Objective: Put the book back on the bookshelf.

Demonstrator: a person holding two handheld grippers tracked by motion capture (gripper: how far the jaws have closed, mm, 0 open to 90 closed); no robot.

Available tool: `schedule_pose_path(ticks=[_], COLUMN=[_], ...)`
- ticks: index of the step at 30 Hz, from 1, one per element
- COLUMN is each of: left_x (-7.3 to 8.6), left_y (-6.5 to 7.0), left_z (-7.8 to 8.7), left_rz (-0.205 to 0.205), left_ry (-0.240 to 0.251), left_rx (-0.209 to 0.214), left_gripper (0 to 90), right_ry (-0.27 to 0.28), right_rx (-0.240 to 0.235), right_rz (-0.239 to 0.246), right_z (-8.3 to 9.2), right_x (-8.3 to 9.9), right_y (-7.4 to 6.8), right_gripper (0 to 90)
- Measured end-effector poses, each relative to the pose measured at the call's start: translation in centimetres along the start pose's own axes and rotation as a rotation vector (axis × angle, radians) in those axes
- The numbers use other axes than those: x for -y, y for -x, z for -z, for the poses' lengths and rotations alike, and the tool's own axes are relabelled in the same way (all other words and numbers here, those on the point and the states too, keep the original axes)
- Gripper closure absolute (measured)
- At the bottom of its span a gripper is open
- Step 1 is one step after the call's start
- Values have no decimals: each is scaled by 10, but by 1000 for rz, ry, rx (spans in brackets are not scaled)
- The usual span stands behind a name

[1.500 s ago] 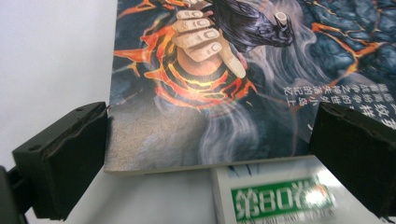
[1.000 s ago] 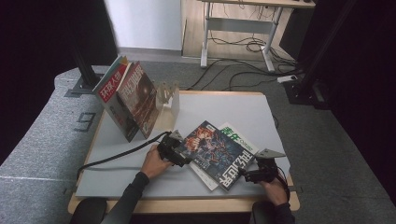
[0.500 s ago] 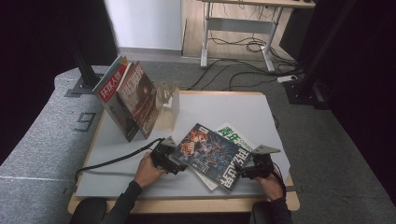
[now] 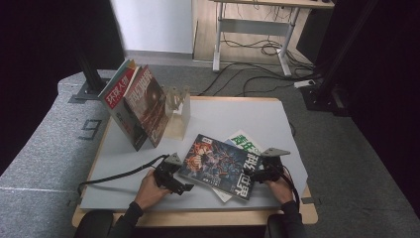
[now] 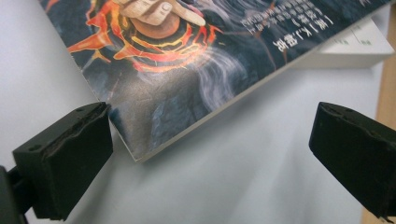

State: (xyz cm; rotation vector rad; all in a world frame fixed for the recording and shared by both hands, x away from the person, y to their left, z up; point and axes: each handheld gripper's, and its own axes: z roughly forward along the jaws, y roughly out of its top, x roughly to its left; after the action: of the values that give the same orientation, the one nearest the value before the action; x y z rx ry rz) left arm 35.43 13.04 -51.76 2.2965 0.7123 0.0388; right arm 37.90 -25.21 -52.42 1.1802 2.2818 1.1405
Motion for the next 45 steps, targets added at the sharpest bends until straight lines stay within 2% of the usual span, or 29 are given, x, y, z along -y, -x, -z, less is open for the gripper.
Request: schedule_pose_path(ticks=[8,13,17,21,24,29,38,43,45], left_x=[9,9,4,-7,-17,-34,-61,-76,-82], left_y=[13,11,2,-9,-14,-20,-31,-37,-40], left_z=[3,5,8,7,3,-7,-26,-38,-43], left_rz=[-7,-6,-9,14,10,-16,-54,-70,-65], left_ry=[-3,-1,20,64,78,73,51,46,44], left_rx=[13,28,-19,-16,-24,-38,-40,-35,-31], left_gripper=[0,0,0,0,5,4,4,3,2], right_ry=[-4,-7,-8,-13,-7,13,-8,-18,-19], right_rx=[-5,-8,1,27,27,5,-55,-64,-72], right_rz=[8,8,18,34,36,45,87,99,99], right_z=[-13,-17,-15,-10,-4,4,8,9,10], right_x=[-11,-15,-15,-14,-13,-10,-2,3,4], right_y=[1,2,0,-3,-7,-18,-39,-47,-48], right_gripper=[0,0,0,0,0,0,0,0,0])
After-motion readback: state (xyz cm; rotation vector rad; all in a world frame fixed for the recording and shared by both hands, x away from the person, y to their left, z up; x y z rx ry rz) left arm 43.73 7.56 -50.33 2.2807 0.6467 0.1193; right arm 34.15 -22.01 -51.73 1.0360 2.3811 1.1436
